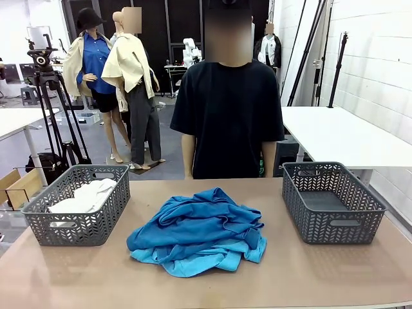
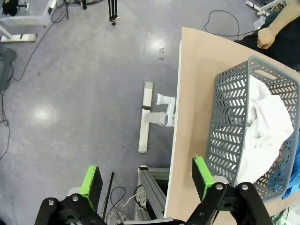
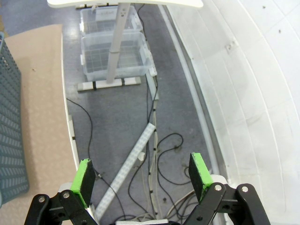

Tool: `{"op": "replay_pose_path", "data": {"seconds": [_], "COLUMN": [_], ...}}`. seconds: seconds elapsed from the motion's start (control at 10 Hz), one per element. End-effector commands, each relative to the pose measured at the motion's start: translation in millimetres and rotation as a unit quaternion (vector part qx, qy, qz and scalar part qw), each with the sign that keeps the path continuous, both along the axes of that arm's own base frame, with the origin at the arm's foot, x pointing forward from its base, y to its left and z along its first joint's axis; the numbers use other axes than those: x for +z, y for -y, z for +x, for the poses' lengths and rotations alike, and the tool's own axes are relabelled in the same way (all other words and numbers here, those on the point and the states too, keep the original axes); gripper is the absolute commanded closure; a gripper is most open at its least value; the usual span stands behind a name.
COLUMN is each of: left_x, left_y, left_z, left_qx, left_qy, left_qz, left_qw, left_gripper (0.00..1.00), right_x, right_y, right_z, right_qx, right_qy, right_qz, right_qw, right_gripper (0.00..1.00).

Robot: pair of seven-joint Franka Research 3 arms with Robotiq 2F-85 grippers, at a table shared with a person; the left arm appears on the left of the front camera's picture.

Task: Sort the tops and bottoms.
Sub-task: Lift clothes from the center of the table with your right hand.

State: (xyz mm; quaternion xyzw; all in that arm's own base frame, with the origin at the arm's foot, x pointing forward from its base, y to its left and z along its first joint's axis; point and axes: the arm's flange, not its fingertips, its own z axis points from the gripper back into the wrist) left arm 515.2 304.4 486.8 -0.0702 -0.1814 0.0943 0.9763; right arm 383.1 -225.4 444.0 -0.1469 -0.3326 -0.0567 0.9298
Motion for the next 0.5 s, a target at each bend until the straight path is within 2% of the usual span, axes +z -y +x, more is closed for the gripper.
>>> {"op": "replay_pose_path", "data": {"seconds": [0.0, 0.1, 0.2, 0.4], "left_x": [1, 1, 1, 1], "left_y": [-1, -1, -1, -1], "left_z": [-1, -1, -1, -1], "left_qx": [-0.001, -0.001, -0.001, -0.001], "left_qy": [-0.003, -0.003, -0.003, -0.003], "left_qz": [0.006, 0.006, 0.006, 0.006], "left_qw": [1.0, 1.0, 1.0, 1.0], "left_gripper": [0.0, 0.0, 0.0, 0.0], "right_x": [-1, 0, 21, 88], "right_y": [-1, 0, -20, -95], "right_z": [0, 0, 22, 93], "right_qx": [0.003, 0.0, 0.058, 0.195], "right_qy": [-0.003, 0.0, 0.004, 0.081], "right_qz": [-0.002, 0.0, -0.014, -0.011], "right_qw": [1.0, 1.0, 0.998, 0.977], "right_gripper": [0.0, 0.0, 0.0, 0.0]}}
